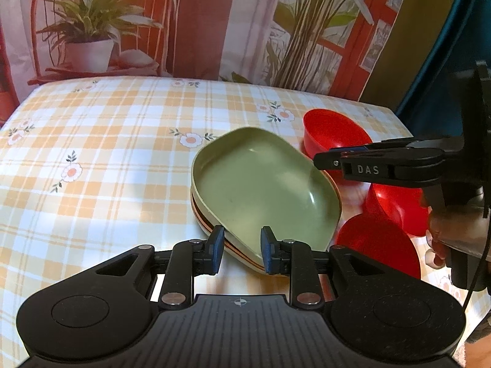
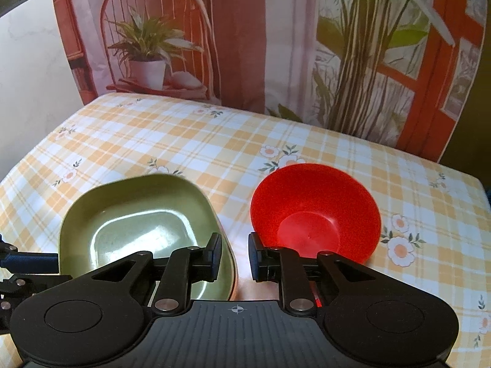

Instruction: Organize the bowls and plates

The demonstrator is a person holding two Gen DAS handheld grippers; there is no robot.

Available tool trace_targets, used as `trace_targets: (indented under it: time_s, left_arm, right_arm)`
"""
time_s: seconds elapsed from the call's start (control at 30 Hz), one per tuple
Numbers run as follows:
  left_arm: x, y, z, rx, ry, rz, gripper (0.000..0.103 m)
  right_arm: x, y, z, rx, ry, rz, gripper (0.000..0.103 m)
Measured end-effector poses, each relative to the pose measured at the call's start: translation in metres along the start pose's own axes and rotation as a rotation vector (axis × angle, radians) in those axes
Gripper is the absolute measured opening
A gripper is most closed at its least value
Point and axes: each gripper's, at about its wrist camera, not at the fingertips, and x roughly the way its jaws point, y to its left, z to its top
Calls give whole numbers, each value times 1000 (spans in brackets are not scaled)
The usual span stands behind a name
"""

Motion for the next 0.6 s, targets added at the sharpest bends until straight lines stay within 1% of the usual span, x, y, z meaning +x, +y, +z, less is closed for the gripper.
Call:
trace_targets:
  time_s: [0.23,0.43,0.6]
  left_arm:
    - [-5,-2,6,11,-32,25,27]
    - [-11,0,10,3,-61,30,27]
    - [-13,0,12,-1,-72,28,27]
  right_arm:
    - [-16,-8,-2,19,-28,-28,18]
    - [-25,-18,-3,33,-38,-59,18]
    - [-26,-23,-3,50,-43,-65,18]
